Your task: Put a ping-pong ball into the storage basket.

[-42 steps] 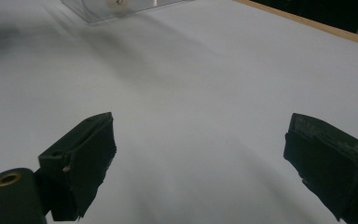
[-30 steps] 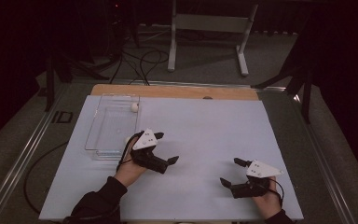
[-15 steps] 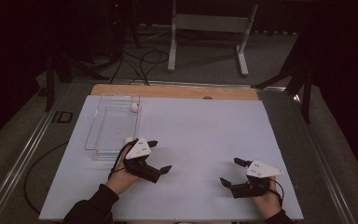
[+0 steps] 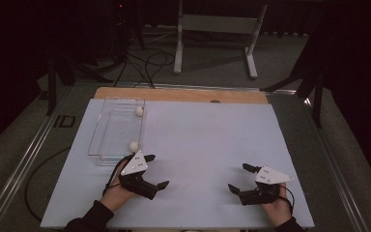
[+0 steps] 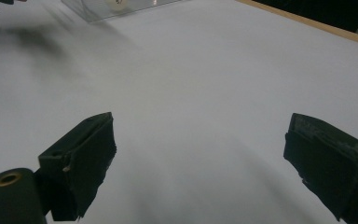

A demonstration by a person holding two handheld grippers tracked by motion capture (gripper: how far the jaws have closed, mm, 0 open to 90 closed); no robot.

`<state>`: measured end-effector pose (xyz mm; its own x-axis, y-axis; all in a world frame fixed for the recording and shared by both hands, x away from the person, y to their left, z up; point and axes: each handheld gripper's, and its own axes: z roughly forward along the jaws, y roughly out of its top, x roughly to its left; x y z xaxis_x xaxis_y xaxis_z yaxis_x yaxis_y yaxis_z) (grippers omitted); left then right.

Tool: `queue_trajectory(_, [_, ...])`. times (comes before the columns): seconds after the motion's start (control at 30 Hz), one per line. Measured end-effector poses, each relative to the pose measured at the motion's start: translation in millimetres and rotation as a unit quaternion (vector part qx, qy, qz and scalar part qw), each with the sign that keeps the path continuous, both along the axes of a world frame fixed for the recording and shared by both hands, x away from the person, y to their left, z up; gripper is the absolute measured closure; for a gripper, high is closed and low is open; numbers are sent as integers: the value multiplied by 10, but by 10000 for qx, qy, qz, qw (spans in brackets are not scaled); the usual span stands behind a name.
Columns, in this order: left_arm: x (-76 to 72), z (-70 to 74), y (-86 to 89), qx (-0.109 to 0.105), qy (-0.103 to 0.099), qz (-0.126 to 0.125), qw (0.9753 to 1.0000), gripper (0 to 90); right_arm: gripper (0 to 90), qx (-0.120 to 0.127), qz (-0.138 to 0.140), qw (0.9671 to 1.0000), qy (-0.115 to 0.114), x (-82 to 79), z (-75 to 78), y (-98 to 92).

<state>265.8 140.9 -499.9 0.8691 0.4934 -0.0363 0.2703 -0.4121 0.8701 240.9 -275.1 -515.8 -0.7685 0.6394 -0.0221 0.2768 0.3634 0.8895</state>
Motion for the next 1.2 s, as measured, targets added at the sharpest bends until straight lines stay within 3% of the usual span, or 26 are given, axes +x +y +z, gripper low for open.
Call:
queue_trajectory(0.3, [-54, -55, 92, 21, 73, 36, 10000, 5, 87, -10, -5, 10000, 10, 0, -1, 1])
queue_trajectory(0.4, [-68, -89, 134, 165, 78, 91, 9998, 5, 87, 7, -16, 10000, 27, -2, -3, 1])
queue_trajectory(0.83, [-109, -114, 287, -59, 139, 198, 9997, 5, 87, -1, -4, 10000, 23, -1, -7, 4])
queue_trajectory(1.2, [-137, -131, 416, -7, 97, 350, 9993, 5, 87, -17, 10, 10000, 28, -4, -7, 3])
